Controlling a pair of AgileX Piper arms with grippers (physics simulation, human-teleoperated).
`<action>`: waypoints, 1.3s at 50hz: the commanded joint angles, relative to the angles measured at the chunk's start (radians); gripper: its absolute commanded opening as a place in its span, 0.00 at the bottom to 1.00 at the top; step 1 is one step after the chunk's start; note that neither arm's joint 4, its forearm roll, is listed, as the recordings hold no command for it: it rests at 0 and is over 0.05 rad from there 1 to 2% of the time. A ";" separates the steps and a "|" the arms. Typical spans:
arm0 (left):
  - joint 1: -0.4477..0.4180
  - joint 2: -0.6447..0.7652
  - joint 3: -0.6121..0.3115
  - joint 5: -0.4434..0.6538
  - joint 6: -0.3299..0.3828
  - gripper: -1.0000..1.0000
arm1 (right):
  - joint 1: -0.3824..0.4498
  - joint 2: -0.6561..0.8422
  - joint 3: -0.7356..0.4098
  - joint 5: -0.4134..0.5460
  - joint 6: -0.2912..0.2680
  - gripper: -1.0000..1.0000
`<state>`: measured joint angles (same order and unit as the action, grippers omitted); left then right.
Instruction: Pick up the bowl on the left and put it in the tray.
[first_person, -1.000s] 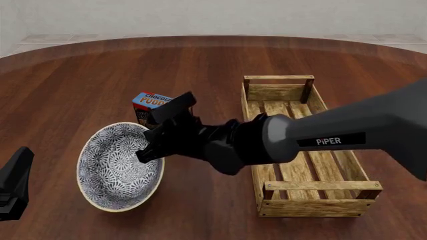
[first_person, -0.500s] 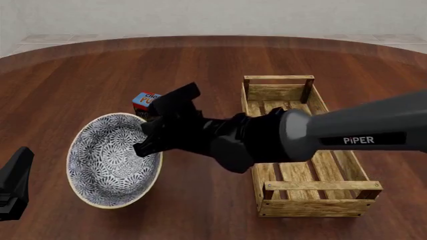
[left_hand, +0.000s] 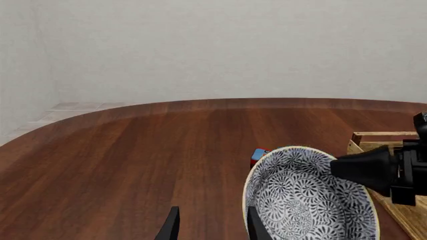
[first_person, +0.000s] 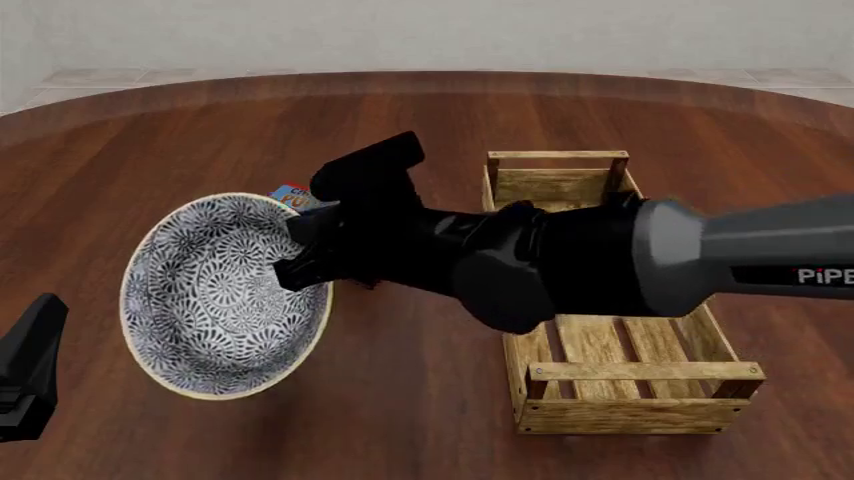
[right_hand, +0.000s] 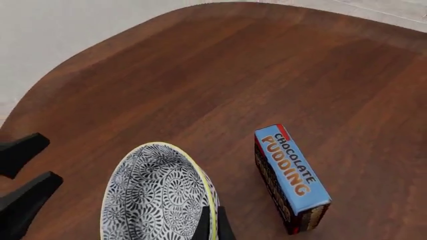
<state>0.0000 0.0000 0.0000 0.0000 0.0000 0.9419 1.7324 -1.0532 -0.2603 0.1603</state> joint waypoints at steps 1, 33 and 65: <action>0.000 0.000 0.000 0.000 0.000 1.00 | 0.003 -0.078 0.026 0.012 0.016 0.00; 0.000 0.000 0.000 0.000 0.000 1.00 | -0.009 -0.190 0.085 -0.007 0.141 0.00; 0.000 0.000 0.000 0.000 0.000 1.00 | -0.065 -0.274 0.111 -0.023 0.145 0.00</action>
<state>0.0000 0.0000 0.0000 0.0000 0.0000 0.8905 1.4839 -0.9469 -0.2762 0.3027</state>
